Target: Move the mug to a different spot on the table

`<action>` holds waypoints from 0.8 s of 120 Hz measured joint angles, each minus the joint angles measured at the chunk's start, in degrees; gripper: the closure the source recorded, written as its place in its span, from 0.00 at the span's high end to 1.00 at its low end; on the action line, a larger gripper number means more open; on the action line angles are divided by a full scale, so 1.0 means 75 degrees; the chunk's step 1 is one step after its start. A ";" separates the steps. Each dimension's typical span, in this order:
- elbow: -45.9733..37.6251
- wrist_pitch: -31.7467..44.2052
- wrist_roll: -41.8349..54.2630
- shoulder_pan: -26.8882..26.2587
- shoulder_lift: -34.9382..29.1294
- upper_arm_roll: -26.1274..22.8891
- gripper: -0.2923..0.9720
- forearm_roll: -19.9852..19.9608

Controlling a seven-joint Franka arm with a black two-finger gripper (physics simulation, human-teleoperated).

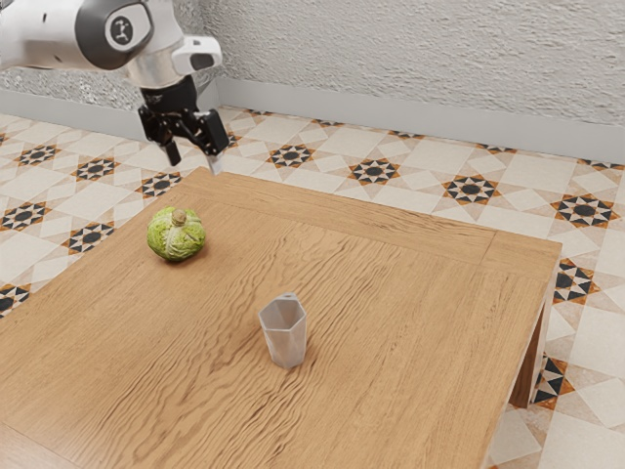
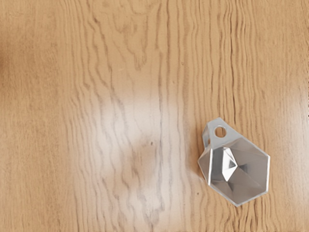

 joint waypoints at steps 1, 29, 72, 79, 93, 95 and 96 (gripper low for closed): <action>0.0000 -0.0002 0.0003 -0.0004 0.0002 0.0000 0.77 0.0000; 0.0268 -0.0002 0.0064 -0.0470 0.0697 -0.0006 0.77 0.0032; 0.1618 -0.0228 -0.0288 -0.1347 0.2891 -0.0037 0.77 0.0290; 0.1703 -0.0291 -0.0455 -0.1434 0.3172 -0.0043 0.77 0.0302; 0.2041 -0.0426 -0.0843 -0.1561 0.3731 -0.0052 0.77 0.0330; 0.2200 -0.0477 -0.0908 -0.1569 0.3859 -0.0056 0.77 0.0348; 0.2278 -0.0506 -0.0942 -0.1573 0.3921 -0.0058 0.77 0.0360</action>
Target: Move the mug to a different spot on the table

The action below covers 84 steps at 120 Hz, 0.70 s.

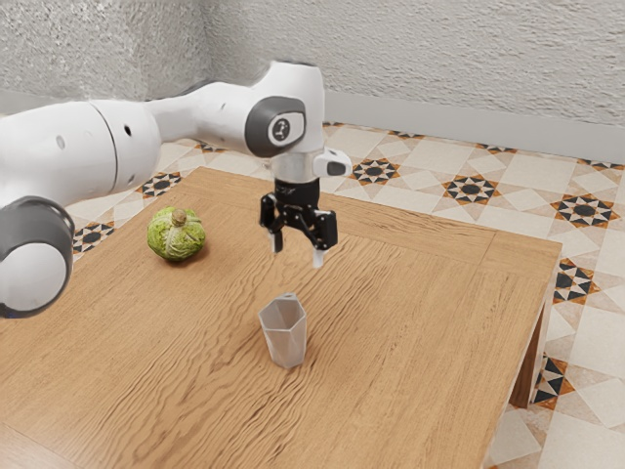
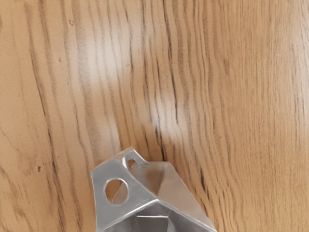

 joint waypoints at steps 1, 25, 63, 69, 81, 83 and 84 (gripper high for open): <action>0.0087 -0.0031 -0.0037 -0.0004 0.0071 -0.0002 0.77 0.0011; 0.1237 -0.0678 -0.0943 -0.0052 0.1350 -0.0031 0.77 0.0133; 0.1784 -0.1084 -0.1967 -0.0059 0.2156 -0.0119 0.77 0.0280; 0.1787 -0.1096 -0.2080 -0.0059 0.2241 -0.0125 0.77 0.0319; 0.1876 -0.1086 -0.2229 -0.0059 0.2415 -0.0168 0.77 0.0464; 0.1887 -0.1072 -0.2239 -0.0059 0.2440 -0.0173 0.77 0.0490; 0.1891 -0.1065 -0.2243 -0.0059 0.2450 -0.0175 0.77 0.0502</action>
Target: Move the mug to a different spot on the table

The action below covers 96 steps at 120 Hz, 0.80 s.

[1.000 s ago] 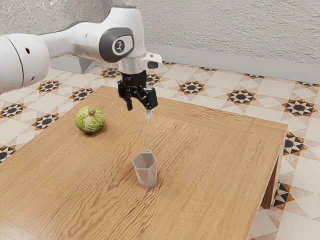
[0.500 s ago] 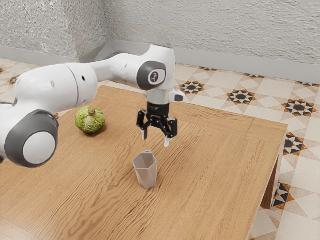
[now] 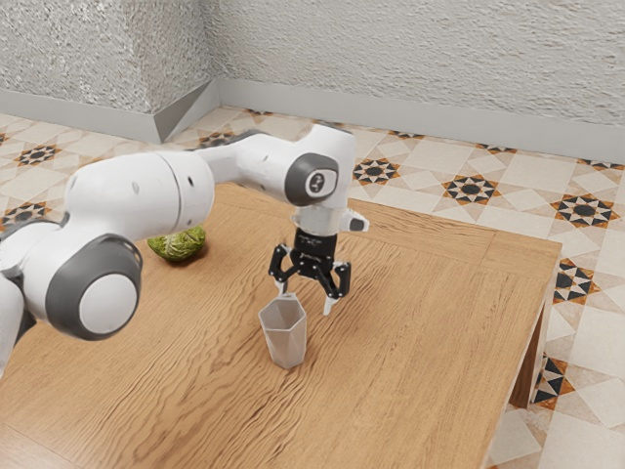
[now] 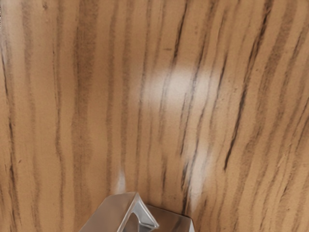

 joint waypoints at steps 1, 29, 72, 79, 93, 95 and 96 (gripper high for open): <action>0.0004 0.0008 -0.0004 0.0000 0.0009 -0.0002 0.76 0.0013; 0.0004 0.0093 -0.0056 0.0000 0.0058 -0.0066 0.71 0.0291; -0.0031 -0.0117 0.0092 0.0000 0.0059 -0.0220 0.60 0.0344; -0.0031 -0.0156 0.0119 0.0000 0.0072 -0.0222 0.58 0.0347; -0.0031 -0.0195 0.0227 0.0010 0.0150 -0.0213 0.52 0.0363; -0.0031 -0.0198 0.0246 0.0011 0.0158 -0.0212 0.51 0.0365; -0.0031 -0.0200 0.0255 0.0011 0.0163 -0.0212 0.50 0.0367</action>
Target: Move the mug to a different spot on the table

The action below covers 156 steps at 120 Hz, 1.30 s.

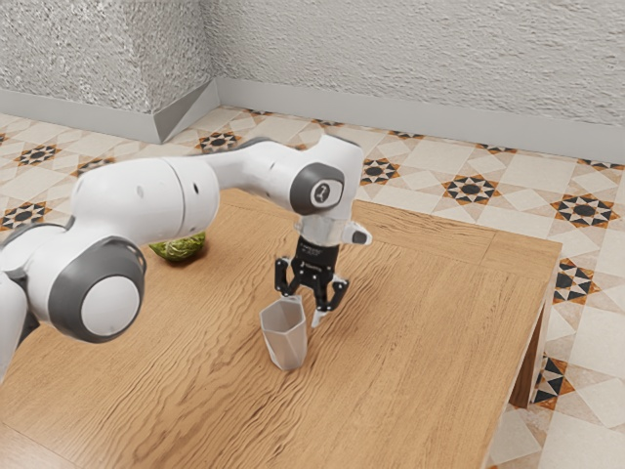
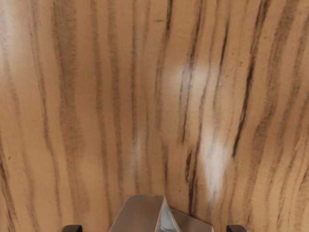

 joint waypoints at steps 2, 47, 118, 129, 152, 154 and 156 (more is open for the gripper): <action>0.0000 -0.0003 0.0018 0.0000 0.0010 0.0000 0.49 0.0002; 0.0036 -0.0246 0.0533 0.0001 0.0098 0.0010 0.34 0.0002; 0.0751 -0.0982 0.0978 0.0598 0.0204 -0.0040 0.20 0.0383; 0.0867 -0.1040 0.1040 0.1027 0.0322 -0.0180 0.20 0.0496; 0.1411 -0.1039 0.1168 0.1691 0.0836 -0.0953 0.19 0.1110; 0.1438 -0.1038 0.1178 0.1713 0.0867 -0.0984 0.19 0.1148; 0.1457 -0.1035 0.1188 0.1738 0.0890 -0.1006 0.19 0.1181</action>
